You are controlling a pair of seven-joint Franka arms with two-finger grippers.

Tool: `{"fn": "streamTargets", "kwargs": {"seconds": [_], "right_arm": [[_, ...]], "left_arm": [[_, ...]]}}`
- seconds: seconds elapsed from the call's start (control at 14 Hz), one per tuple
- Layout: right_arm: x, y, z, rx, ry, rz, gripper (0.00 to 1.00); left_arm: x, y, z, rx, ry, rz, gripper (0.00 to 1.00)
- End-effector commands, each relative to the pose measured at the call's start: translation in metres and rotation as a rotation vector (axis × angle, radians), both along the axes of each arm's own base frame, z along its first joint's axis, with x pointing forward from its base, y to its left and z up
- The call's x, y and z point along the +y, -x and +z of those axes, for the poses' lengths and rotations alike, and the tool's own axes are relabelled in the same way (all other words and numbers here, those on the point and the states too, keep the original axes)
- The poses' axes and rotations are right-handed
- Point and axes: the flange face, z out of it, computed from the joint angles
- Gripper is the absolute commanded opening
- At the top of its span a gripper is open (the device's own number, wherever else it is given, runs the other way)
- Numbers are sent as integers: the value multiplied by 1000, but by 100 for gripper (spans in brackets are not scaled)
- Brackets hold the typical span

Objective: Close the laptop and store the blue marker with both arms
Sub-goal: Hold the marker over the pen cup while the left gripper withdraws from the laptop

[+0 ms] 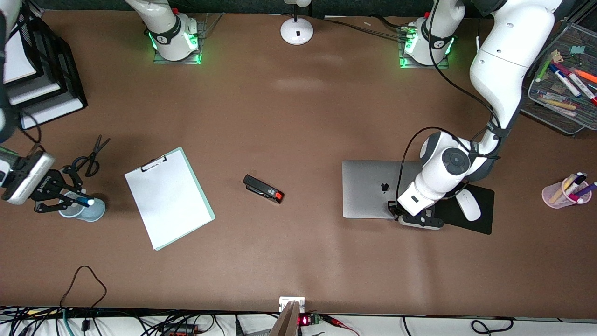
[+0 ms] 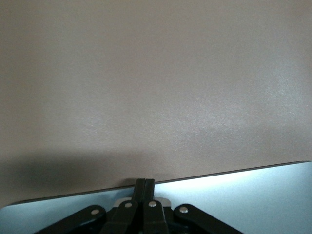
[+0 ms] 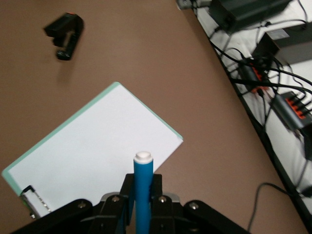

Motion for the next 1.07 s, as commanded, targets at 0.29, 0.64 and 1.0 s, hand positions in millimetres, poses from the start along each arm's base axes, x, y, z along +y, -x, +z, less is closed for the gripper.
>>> {"fn": "streamTargets", "kwargs": {"seconds": [0.29, 0.64, 1.0], "right_arm": [[-80, 2, -41, -47, -124, 152, 7], [-98, 4, -74, -124, -214, 146, 7], [-116, -2, -95, -130, -254, 112, 7]], "left_arm": [[12, -9, 100, 123, -139, -15, 0], [17, -15, 180, 260, -203, -5, 8], [33, 0, 246, 263, -241, -8, 100]]}}
